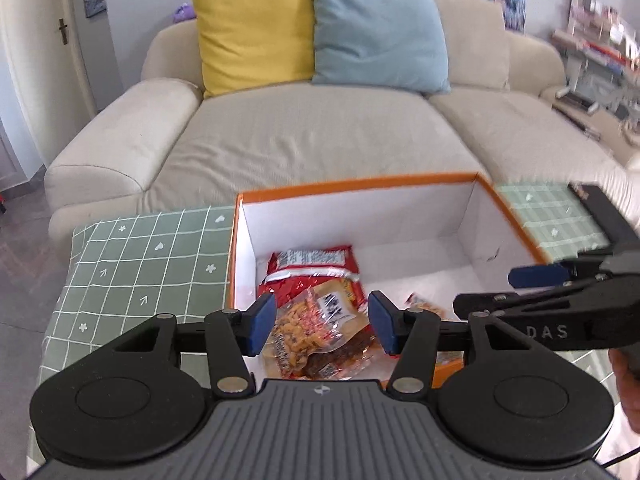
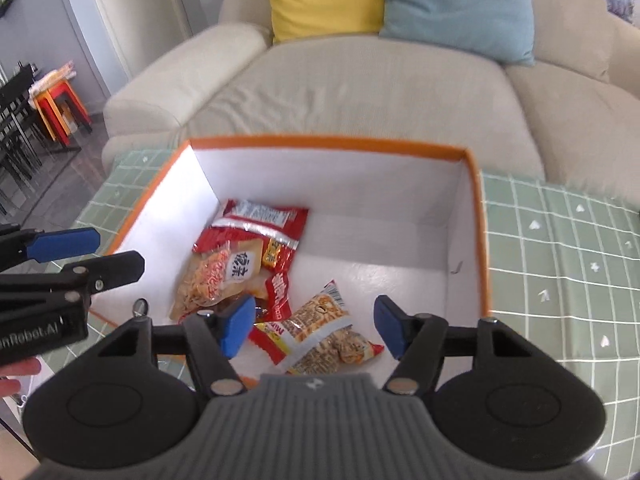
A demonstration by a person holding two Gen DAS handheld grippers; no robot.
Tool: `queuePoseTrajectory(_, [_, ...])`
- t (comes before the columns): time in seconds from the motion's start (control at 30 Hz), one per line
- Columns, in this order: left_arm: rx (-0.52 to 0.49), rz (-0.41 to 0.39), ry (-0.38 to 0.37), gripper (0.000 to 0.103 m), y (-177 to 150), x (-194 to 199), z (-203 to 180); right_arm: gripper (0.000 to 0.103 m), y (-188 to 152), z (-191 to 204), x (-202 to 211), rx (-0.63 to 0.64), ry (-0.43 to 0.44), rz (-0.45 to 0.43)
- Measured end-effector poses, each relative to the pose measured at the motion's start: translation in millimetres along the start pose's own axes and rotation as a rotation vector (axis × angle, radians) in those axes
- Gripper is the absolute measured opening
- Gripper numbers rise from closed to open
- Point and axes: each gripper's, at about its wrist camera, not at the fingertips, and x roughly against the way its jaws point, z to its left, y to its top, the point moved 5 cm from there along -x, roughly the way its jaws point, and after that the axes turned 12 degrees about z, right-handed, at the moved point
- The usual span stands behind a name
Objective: Organize snacks
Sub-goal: 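Open both grippers to release the packets into the box, then withdraw, then grasp the white sachet with the left gripper while the right grasps the clear egg-candy tray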
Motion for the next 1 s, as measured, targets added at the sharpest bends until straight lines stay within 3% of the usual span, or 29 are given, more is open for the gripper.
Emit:
queuePoseTrajectory(0.17, [0.020, -0.023, -0.021, 0.063, -13, 23, -8, 0.064, -22, -11, 36, -0.071, 0.046, -0.085])
queuePoseTrajectory(0.33, [-0.003, -0.046, 0.023, 0.063, -33, 44, -22, 0.064, -52, -12, 65, -0.078, 0.046, -0.153])
queuePoseTrajectory(0.43, [-0.011, -0.062, -0.019, 0.063, -48, 54, -31, 0.064, -73, -11, 76, -0.057, 0.039, -0.175])
queuePoseTrajectory(0.7, [-0.008, -0.004, -0.177, 0.066, -97, 64, -55, 0.064, -132, -24, 83, -0.122, 0.036, -0.124])
queuePoseTrajectory(0.9, [-0.031, 0.070, -0.180, 0.066, -136, 49, -69, 0.064, -179, -41, 72, -0.194, 0.000, -0.045])
queuePoseTrajectory(1.0, [-0.038, 0.124, -0.249, 0.066, -156, 40, -76, 0.063, -203, -50, 66, -0.222, -0.022, -0.001])
